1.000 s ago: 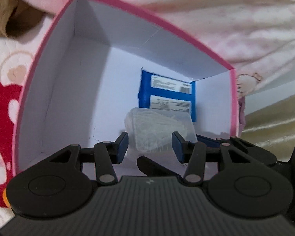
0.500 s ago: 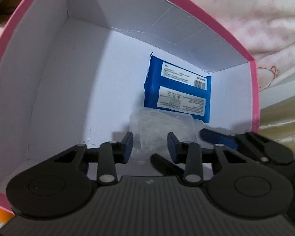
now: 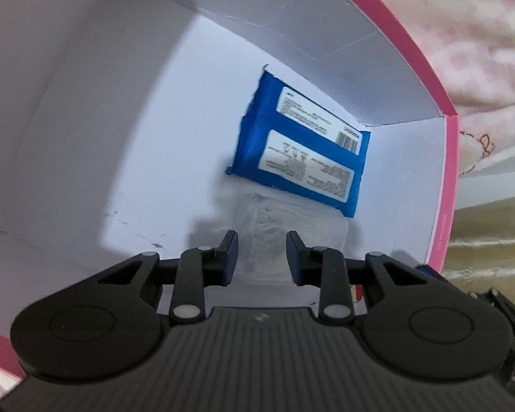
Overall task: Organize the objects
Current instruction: 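Lower the clear box beside the wipes pack and open the left gripper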
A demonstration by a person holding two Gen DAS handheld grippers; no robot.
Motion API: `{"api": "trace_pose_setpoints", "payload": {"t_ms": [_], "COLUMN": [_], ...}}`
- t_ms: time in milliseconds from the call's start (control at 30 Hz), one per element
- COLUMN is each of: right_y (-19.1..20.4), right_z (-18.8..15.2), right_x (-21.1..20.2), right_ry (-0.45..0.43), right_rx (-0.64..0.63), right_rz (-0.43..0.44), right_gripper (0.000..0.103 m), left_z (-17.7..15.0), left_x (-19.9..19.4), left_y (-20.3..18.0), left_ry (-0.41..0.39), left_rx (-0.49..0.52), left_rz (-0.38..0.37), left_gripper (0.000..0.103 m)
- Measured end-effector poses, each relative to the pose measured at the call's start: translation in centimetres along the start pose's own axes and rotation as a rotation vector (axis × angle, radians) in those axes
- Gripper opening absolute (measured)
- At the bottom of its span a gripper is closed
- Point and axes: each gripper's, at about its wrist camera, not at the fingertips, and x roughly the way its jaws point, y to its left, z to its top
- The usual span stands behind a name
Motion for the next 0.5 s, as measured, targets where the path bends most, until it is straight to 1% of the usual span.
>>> {"api": "trace_pose_setpoints", "payload": {"t_ms": [100, 200, 267, 333, 400, 500], "right_y": [-0.3, -0.5, -0.9, -1.1, -1.4, -1.8], "right_z": [-0.6, -0.8, -1.1, -1.8, -2.6, -3.7], "right_x": [-0.7, -0.9, -0.8, -1.0, -1.5, -2.8], "right_ry": [-0.026, -0.043, -0.05, -0.063, -0.083, -0.118], "right_rx": [0.008, 0.026, 0.054, 0.08, 0.109, 0.168], "right_rz": [0.012, 0.023, 0.039, 0.051, 0.064, 0.092], "right_gripper": [0.044, 0.044, 0.044, 0.044, 0.044, 0.046], "left_z": [-0.4, -0.8, -1.1, -1.3, -1.6, -2.3], "left_x": [0.3, 0.6, 0.8, 0.5, -0.3, -2.3], "left_y": [-1.2, -2.1, -2.6, -3.2, -3.5, -4.2], "left_ry": [-0.022, -0.011, -0.005, -0.014, -0.038, -0.064], "left_rx": [0.04, 0.068, 0.09, 0.13, 0.171, 0.263], "left_rz": [0.016, 0.013, 0.012, 0.033, 0.053, 0.08], "left_gripper": [0.029, 0.029, 0.027, 0.027, 0.031, 0.041]}}
